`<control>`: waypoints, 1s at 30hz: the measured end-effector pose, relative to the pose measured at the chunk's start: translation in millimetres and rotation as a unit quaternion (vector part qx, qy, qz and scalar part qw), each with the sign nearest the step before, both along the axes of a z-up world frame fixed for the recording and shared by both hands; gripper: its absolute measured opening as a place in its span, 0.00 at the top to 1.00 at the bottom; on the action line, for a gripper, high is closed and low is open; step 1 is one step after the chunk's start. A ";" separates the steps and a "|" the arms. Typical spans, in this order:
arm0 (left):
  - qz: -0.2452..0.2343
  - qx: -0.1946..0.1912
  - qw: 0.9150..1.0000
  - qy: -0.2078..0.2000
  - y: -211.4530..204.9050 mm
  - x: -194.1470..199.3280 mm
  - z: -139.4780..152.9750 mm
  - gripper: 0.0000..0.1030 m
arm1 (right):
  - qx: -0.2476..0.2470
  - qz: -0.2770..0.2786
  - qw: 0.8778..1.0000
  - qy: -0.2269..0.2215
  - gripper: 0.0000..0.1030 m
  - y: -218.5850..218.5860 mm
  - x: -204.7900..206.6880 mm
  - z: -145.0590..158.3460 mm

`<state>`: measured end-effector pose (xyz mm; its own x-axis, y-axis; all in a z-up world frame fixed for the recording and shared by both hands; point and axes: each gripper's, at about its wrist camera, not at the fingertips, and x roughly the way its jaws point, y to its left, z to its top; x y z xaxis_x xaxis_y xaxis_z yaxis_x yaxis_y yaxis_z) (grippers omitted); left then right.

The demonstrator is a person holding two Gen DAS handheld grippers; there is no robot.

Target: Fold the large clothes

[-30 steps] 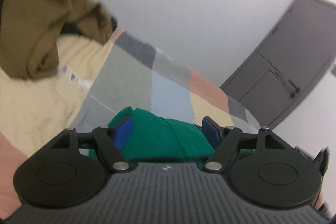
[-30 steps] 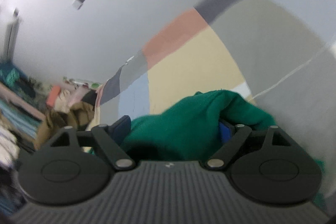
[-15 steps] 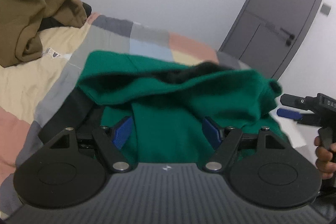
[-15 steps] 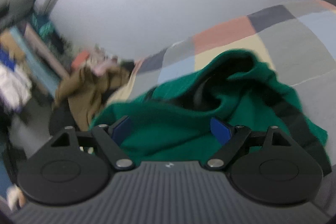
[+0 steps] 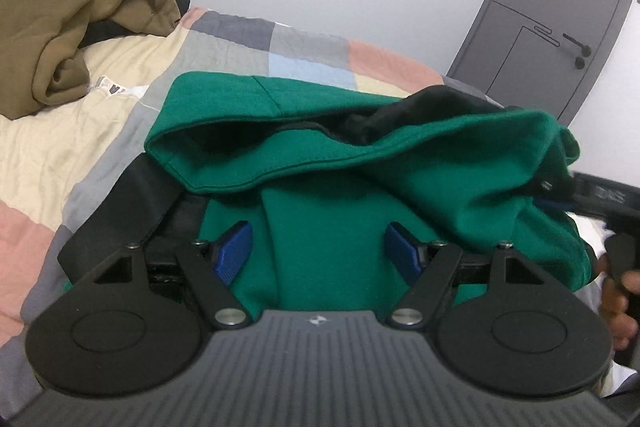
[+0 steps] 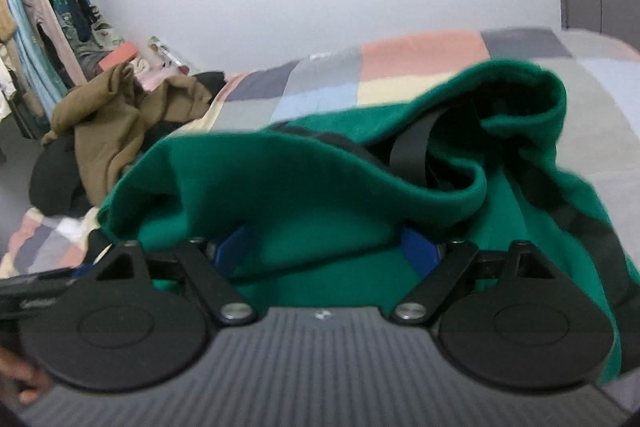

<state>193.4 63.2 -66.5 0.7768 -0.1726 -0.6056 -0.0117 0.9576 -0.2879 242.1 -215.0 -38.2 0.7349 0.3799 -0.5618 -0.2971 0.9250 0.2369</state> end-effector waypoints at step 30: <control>0.064 -0.041 0.997 0.001 105.9 83.3 -17.8 0.25 | 0.027 -0.105 0.994 0.014 0.81 -58.3 142.7 3.4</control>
<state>276.7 169.1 -84.2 0.7944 -0.1210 -0.5952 -0.1331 0.9215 -0.3650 384.8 -273.3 -34.8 0.7859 0.2504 -0.5653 -0.0919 0.9515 0.2937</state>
